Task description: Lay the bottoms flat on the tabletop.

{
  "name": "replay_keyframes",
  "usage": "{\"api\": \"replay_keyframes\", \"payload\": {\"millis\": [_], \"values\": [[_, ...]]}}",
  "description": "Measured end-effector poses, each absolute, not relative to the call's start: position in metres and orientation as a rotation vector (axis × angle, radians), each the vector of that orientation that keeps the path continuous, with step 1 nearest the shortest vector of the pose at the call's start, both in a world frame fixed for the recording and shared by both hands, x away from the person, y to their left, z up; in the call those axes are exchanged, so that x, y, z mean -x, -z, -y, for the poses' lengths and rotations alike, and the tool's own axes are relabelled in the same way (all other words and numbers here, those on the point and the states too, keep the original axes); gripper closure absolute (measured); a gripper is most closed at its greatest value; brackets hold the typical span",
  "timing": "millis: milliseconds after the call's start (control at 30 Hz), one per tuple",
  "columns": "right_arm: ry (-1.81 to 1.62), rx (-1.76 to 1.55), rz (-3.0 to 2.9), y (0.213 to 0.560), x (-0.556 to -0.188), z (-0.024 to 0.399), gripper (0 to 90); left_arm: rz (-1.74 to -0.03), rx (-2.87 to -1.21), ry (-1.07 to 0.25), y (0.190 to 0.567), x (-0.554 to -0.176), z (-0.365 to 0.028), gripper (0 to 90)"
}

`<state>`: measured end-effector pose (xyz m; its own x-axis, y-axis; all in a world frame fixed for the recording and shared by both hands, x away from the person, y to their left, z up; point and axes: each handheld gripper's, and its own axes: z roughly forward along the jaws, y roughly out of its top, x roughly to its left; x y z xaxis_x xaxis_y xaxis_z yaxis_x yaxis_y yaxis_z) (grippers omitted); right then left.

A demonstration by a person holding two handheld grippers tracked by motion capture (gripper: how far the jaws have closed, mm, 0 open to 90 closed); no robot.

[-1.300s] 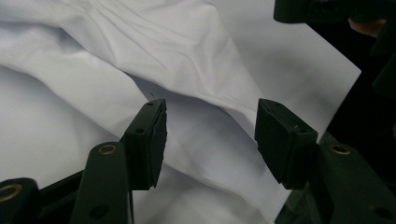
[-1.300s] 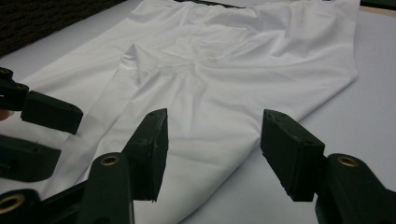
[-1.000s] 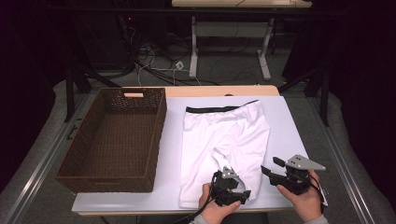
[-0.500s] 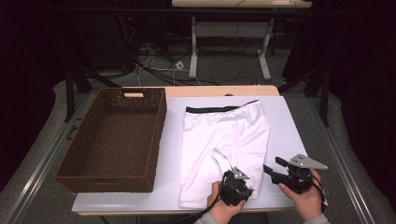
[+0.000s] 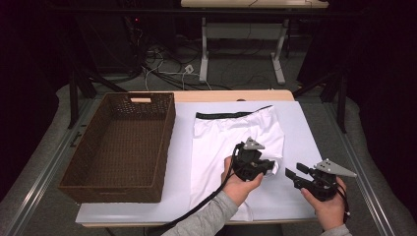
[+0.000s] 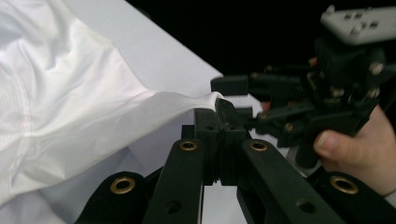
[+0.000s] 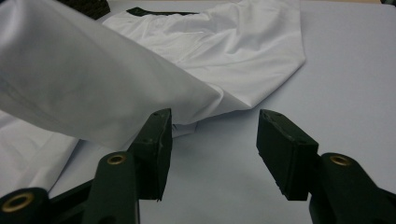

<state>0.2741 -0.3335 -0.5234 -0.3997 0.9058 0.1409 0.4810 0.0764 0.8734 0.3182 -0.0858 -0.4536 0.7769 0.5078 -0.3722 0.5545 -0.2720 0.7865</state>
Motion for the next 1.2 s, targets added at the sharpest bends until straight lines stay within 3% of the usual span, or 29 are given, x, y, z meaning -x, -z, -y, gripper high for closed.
{"api": "replay_keyframes", "payload": {"millis": [233,367,933,1200], "values": [[-1.281,-1.391,-1.901,0.523,-0.275,0.338,47.3,-0.795,-1.871,0.082,0.442,-0.326,0.089,90.0],[-1.294,-1.405,-1.892,0.523,-0.276,0.34,47.9,-0.82,-1.864,0.034,0.442,-0.333,0.082,90.0],[-1.199,-1.332,-2.179,0.543,-0.282,0.292,53.5,-1.078,-1.843,-0.063,0.494,-0.348,0.002,90.0],[-1.154,-1.283,-2.293,0.553,-0.282,0.272,53.5,-1.099,-1.859,-0.062,0.51,-0.344,-0.005,90.0]]}}
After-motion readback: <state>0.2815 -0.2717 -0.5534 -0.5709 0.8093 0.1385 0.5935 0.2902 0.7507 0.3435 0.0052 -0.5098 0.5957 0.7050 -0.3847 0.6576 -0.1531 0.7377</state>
